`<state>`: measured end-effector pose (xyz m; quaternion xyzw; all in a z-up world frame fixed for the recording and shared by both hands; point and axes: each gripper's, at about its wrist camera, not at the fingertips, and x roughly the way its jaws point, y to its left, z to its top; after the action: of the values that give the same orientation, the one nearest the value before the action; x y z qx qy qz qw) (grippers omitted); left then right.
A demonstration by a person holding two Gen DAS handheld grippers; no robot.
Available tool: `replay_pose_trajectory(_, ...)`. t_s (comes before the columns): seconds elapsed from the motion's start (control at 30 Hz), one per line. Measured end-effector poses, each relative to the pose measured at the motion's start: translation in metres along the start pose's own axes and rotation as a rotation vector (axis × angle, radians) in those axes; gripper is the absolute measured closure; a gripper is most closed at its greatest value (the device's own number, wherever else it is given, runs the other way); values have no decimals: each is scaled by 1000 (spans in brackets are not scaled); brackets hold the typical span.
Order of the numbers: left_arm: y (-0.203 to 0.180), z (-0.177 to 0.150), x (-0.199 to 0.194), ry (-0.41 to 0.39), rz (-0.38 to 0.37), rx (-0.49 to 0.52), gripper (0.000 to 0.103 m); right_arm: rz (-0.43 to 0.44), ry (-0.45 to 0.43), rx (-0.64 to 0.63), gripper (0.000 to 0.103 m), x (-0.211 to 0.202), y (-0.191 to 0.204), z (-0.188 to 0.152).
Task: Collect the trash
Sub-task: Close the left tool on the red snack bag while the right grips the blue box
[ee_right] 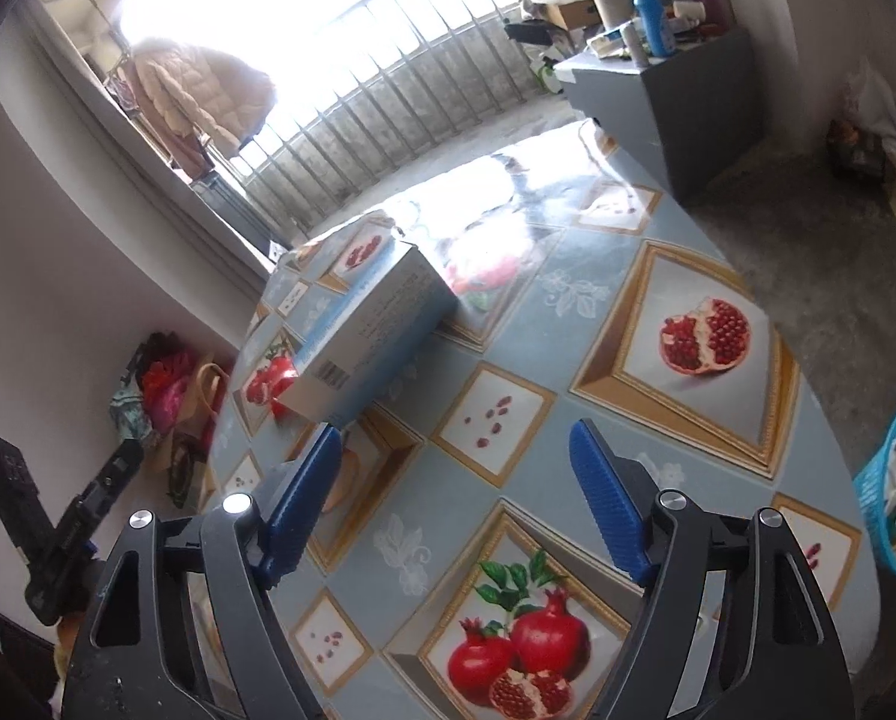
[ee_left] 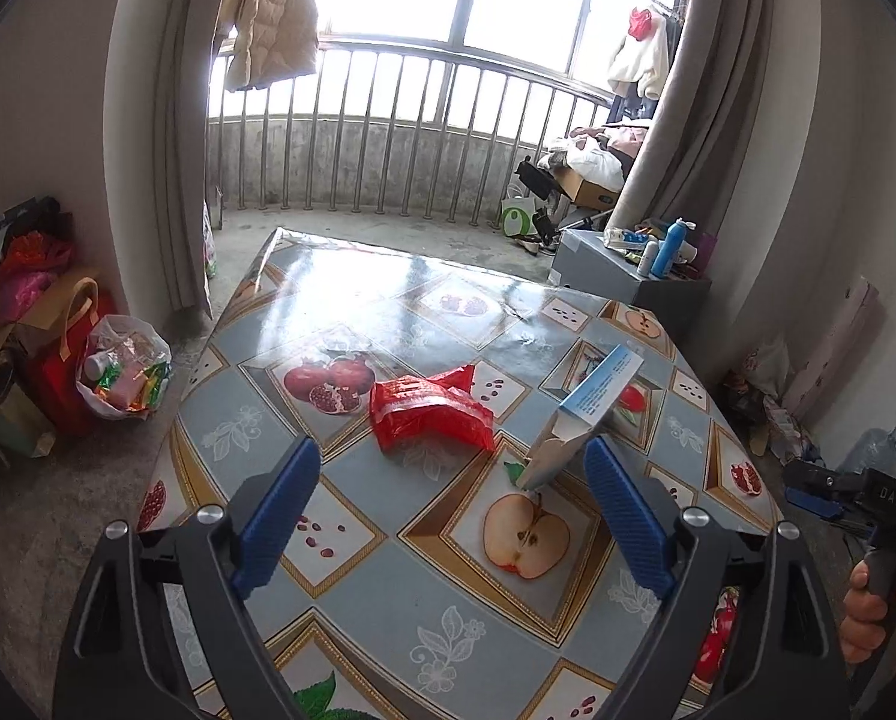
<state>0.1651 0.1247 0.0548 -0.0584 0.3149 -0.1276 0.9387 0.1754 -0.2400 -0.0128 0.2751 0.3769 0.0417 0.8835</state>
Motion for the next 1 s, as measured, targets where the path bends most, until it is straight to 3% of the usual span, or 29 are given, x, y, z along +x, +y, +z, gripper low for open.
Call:
replay_pose_trajectory(0.2,14,27,50,44,-52,-62,43,87,54,30,30,37,27,30)
replay_pose_trajectory(0.33,23,39,98,113,-24,-78,58,102,82,79,29,68,38,52)
replay_pose_trajectory(0.5,31,43,148,196,30,-87,58,83,158,180,26,111,39,71)
replay_pose_trajectory(0.67,27,37,178,243,65,-73,57,8,231,243,26,151,39,75)
replay_pose_trajectory(0.83,18,30,205,293,119,0,54,-9,258,231,26,167,47,72)
replay_pose_trajectory(0.97,17,23,218,311,150,55,54,33,273,223,39,168,43,70)
replay_pose_trajectory(1.0,15,22,217,304,154,76,58,52,277,222,44,166,41,70)
